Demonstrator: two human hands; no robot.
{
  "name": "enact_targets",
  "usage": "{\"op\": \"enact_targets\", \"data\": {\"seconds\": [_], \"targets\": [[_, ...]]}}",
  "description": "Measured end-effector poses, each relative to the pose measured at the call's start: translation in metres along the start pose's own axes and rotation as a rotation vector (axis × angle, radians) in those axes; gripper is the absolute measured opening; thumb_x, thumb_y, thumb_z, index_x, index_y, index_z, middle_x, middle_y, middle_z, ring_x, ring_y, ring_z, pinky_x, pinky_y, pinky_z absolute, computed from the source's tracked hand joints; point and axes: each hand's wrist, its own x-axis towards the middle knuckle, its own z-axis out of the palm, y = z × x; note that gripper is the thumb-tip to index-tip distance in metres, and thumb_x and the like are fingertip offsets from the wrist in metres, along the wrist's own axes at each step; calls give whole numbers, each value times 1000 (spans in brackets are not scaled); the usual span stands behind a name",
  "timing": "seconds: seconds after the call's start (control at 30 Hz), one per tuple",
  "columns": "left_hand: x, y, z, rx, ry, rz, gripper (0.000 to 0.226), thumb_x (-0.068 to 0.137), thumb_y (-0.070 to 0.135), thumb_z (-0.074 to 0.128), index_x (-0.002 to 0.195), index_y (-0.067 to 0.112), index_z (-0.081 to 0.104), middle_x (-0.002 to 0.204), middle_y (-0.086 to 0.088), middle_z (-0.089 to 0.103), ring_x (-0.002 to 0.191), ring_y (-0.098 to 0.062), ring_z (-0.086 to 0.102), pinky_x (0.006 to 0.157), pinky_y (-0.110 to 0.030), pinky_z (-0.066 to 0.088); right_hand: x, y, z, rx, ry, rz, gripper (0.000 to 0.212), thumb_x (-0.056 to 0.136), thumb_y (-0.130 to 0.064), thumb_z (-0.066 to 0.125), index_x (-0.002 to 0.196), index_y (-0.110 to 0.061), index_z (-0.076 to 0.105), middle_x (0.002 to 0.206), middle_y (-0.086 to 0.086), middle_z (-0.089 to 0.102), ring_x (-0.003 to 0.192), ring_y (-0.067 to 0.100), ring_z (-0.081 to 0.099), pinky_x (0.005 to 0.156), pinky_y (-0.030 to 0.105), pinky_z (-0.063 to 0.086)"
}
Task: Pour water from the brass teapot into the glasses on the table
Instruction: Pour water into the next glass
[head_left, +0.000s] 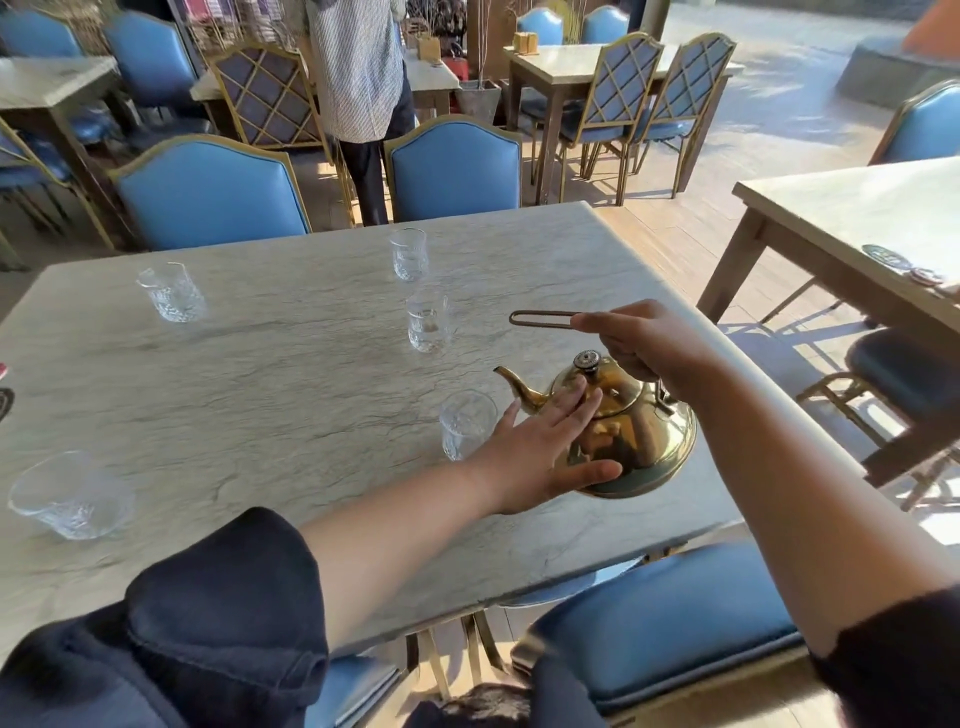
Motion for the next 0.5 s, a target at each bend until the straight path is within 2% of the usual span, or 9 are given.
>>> {"op": "enact_targets", "data": {"seconds": [0.17,0.33,0.5], "targets": [[-11,-1,0,52,-19,20,79,88,65,30,147,32,-11,154,9,-22,144,-8,-3,114,-50,-10,-8,-1,6,-49,-35,2,46,82,-38,64,50,-14,42,45,-1,32,39,13,22,36,17,25],[-22,0,2,65,-43,32,79,88,65,29,146,33,-14,153,9,-25,145,-10,2,114,-50,-11,-14,-5,13,-119,-35,-5,47,83,-41,63,50,-14,43,46,0,33,38,11,24,36,16,27],[-28,-3,4,66,-56,39,82,86,68,27,146,32,-16,152,9,-27,145,-10,2,114,-50,-12,-16,-11,23,-192,-15,8,48,83,-41,64,50,-13,43,47,0,35,35,7,26,47,24,27]]}}
